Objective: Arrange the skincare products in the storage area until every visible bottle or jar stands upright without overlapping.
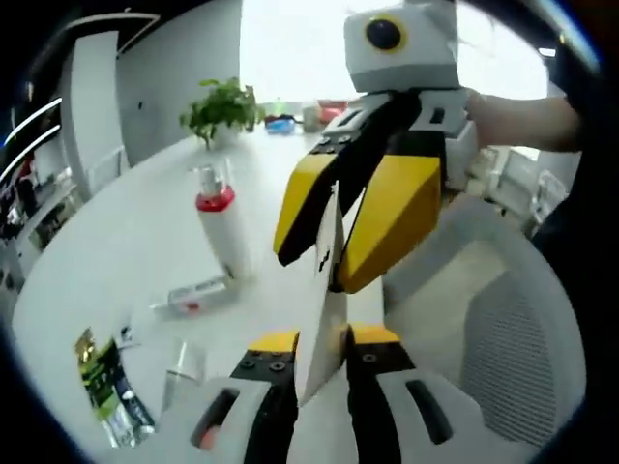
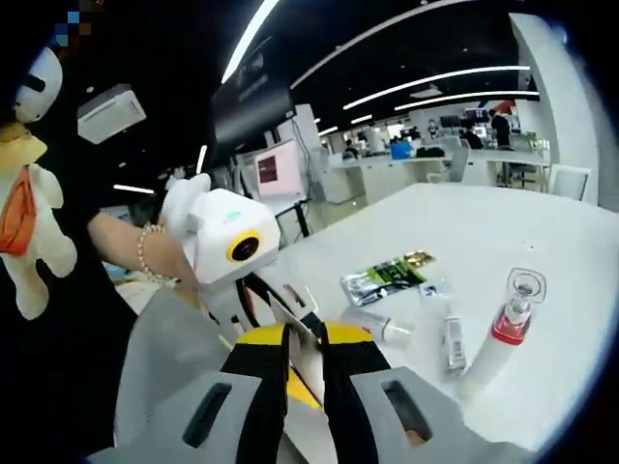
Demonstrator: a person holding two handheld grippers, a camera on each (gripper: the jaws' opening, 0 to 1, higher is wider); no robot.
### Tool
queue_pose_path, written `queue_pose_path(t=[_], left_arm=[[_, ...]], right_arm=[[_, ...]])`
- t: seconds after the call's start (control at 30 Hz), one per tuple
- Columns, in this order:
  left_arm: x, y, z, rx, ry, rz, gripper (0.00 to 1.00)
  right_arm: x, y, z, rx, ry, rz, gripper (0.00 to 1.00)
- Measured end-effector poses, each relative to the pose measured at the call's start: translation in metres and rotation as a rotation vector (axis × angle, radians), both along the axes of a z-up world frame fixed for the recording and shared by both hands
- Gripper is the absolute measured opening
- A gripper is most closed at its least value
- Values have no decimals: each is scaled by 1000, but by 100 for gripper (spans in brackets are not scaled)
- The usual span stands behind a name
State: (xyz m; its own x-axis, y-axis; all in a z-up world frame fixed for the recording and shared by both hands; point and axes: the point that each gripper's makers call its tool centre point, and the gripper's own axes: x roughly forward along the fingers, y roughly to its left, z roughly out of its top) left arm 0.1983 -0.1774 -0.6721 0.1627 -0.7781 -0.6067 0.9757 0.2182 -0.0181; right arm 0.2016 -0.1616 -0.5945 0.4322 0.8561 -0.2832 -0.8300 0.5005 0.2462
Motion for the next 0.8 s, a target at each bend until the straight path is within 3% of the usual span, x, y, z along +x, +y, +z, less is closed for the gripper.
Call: queue_pose_path(t=[0.27, 0.43, 0.8], left_arm=[[19, -17, 2, 15, -13, 11, 18], [33, -30, 1, 52, -51, -16, 18], [52, -47, 2, 64, -85, -44, 18]], right_arm=[[15, -18, 1, 32, -6, -29, 13], [29, -36, 1, 78, -1, -95, 15], [40, -56, -1, 51, -43, -139, 25]])
